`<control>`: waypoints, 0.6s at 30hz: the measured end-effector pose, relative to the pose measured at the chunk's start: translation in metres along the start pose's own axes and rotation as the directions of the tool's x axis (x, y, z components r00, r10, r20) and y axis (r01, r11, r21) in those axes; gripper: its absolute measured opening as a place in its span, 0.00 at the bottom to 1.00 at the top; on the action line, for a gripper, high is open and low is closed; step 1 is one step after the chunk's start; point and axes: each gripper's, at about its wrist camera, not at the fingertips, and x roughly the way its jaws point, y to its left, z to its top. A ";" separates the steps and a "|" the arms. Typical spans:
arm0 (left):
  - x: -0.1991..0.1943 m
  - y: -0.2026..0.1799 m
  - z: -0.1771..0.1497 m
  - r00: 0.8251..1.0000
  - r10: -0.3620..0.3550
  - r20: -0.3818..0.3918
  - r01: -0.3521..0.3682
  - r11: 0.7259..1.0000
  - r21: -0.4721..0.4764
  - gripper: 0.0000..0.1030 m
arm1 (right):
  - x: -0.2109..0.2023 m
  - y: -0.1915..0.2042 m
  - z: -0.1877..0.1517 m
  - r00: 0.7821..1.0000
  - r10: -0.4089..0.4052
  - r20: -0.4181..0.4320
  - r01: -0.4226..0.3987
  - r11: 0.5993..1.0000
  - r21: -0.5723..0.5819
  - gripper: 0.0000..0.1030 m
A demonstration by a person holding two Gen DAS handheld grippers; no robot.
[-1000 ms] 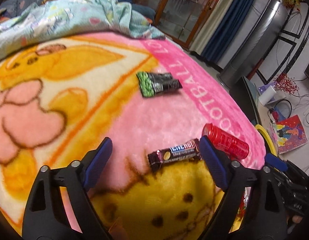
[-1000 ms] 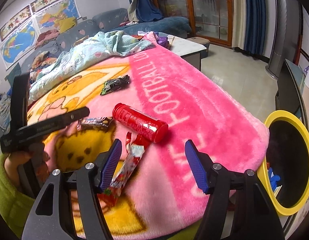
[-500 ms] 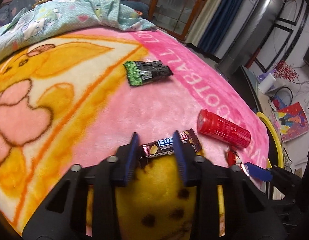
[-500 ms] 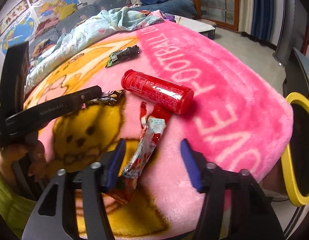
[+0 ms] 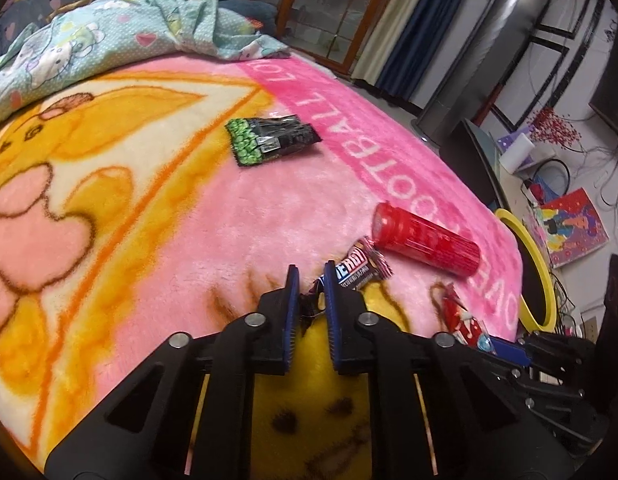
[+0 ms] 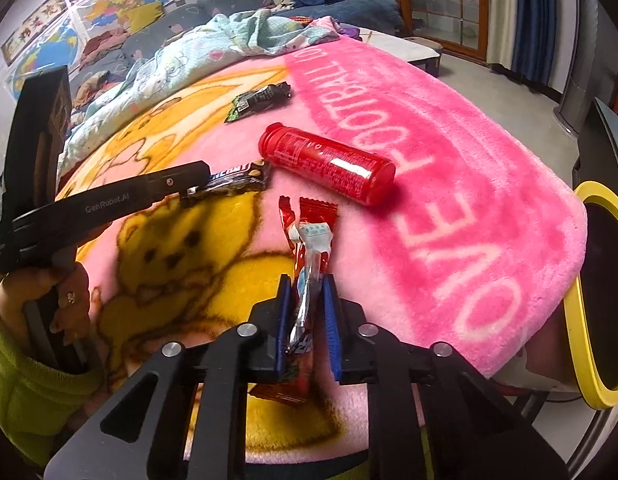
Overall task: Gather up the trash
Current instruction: 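Close the left gripper on the dark candy bar while the right grasps the red wrapper, then lift the candy bar and red wrapper and carry both over the bin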
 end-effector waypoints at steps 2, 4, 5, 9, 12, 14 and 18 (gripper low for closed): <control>-0.005 -0.004 -0.003 1.000 -0.011 -0.001 0.011 1.000 0.019 0.03 | -0.002 -0.002 0.000 1.000 0.014 -0.003 -0.014 1.000 0.009 0.12; -0.010 -0.008 -0.007 1.000 -0.029 0.001 0.029 0.999 0.032 0.00 | -0.006 -0.004 0.001 1.000 0.028 -0.005 -0.028 0.999 0.020 0.11; -0.013 -0.010 -0.008 0.999 -0.036 0.002 0.036 0.999 0.036 0.00 | -0.008 -0.004 0.001 1.000 0.031 -0.001 -0.031 0.999 0.021 0.11; -0.022 -0.022 -0.010 0.998 -0.063 0.007 0.062 0.996 0.064 0.00 | -0.018 -0.005 0.003 0.999 0.044 0.023 -0.044 0.999 0.026 0.10; -0.029 -0.033 -0.010 0.997 -0.075 0.013 0.073 0.993 0.097 0.00 | -0.026 -0.006 0.007 0.998 0.052 0.046 -0.053 0.998 0.027 0.10; -0.034 -0.040 -0.010 0.997 -0.080 0.022 0.077 0.990 0.115 0.00 | -0.033 -0.008 0.010 0.996 0.057 0.064 -0.059 0.998 0.033 0.10; -0.043 -0.050 -0.007 0.995 -0.095 0.042 0.089 0.987 0.133 0.00 | -0.043 -0.015 0.014 0.994 0.057 0.094 -0.062 0.997 0.051 0.10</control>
